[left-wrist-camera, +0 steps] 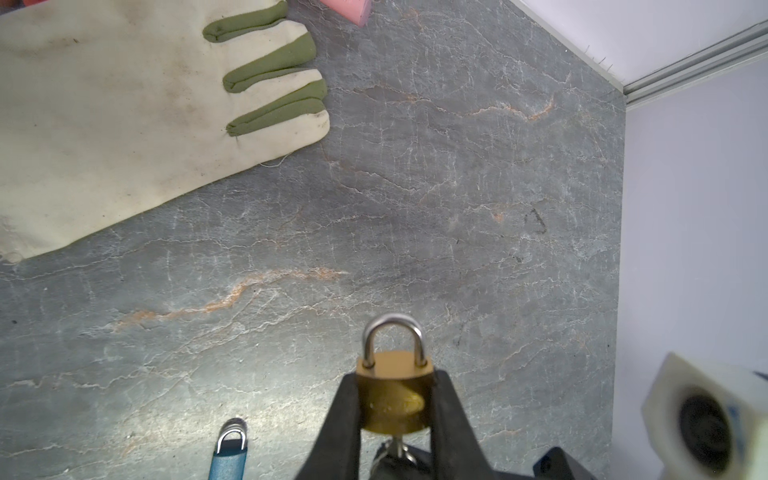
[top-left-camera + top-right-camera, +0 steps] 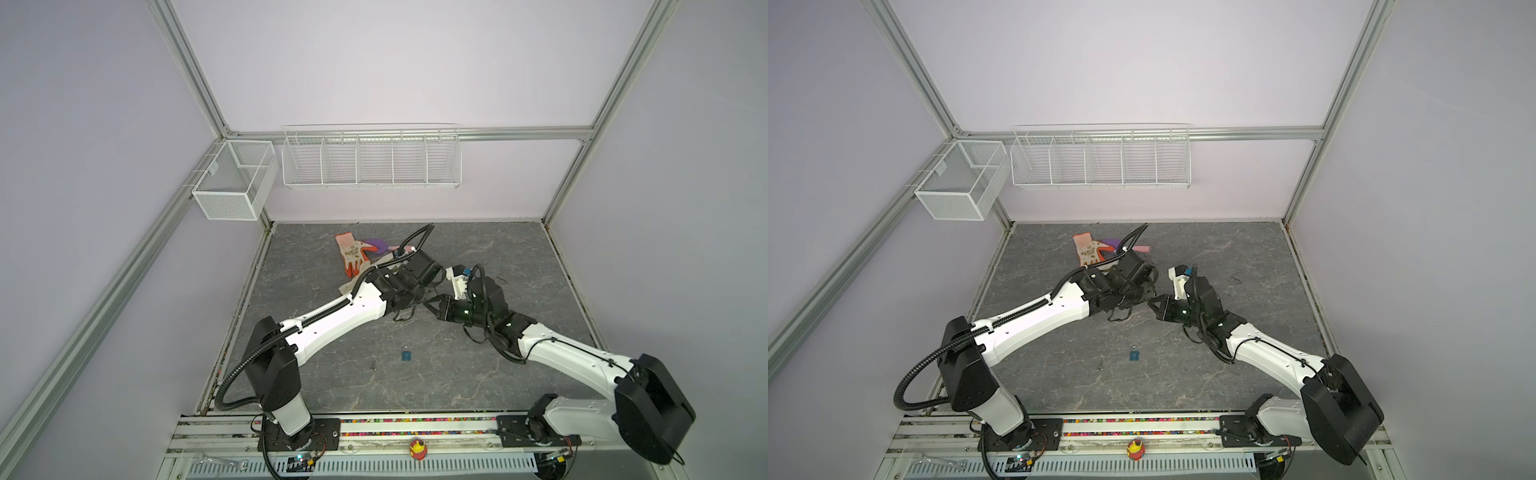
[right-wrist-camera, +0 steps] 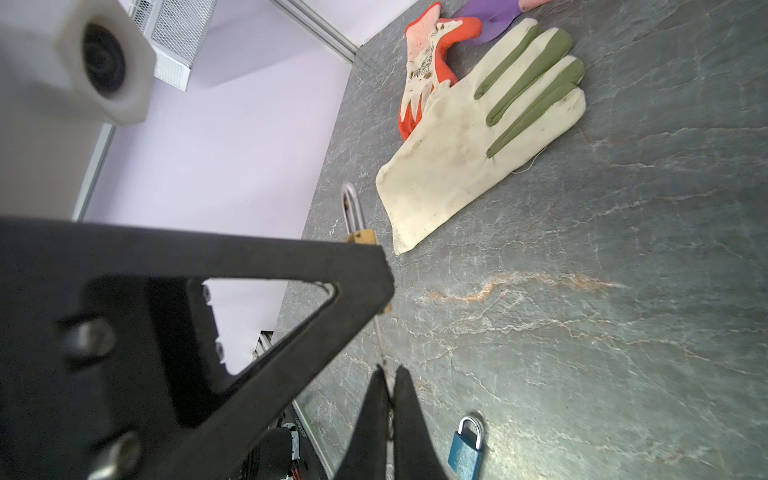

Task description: Unlock with the key

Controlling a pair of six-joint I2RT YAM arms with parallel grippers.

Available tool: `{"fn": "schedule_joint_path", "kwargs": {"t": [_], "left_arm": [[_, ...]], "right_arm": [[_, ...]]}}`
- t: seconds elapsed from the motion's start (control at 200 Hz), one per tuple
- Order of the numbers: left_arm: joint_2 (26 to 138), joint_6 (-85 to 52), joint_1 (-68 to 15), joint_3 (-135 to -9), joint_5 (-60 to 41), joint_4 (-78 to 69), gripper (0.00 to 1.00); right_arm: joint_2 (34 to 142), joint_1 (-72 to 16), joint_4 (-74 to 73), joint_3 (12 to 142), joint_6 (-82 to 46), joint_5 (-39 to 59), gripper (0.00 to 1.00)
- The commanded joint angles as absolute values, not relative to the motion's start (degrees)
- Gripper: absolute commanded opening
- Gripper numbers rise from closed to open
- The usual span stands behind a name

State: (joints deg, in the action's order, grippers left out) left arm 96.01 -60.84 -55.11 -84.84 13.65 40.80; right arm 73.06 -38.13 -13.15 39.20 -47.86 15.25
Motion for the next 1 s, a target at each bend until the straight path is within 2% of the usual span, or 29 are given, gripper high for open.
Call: {"fn": "schedule_joint_path", "kwargs": {"t": [0.0, 0.155, 0.52, 0.995], "left_arm": [[95.85, -60.69, -55.71, -83.55, 12.83, 44.22, 0.00], [95.52, -60.54, -56.26, -83.34, 13.94, 45.66, 0.00], [95.46, -58.11, -56.25, -83.42, 11.95, 47.39, 0.00], [91.21, -68.32, -55.13, -78.08, 5.78, 35.10, 0.00]], "right_arm": [[73.59, -38.61, -17.33, 42.13, -49.14, 10.66, 0.06], [72.21, -39.32, -17.72, 42.36, -49.79, 5.19, 0.06], [70.48, -39.49, -11.15, 46.31, -43.40, 5.95, 0.06], [69.49, -44.25, -24.24, 37.95, -45.11, -3.86, 0.06]]}}
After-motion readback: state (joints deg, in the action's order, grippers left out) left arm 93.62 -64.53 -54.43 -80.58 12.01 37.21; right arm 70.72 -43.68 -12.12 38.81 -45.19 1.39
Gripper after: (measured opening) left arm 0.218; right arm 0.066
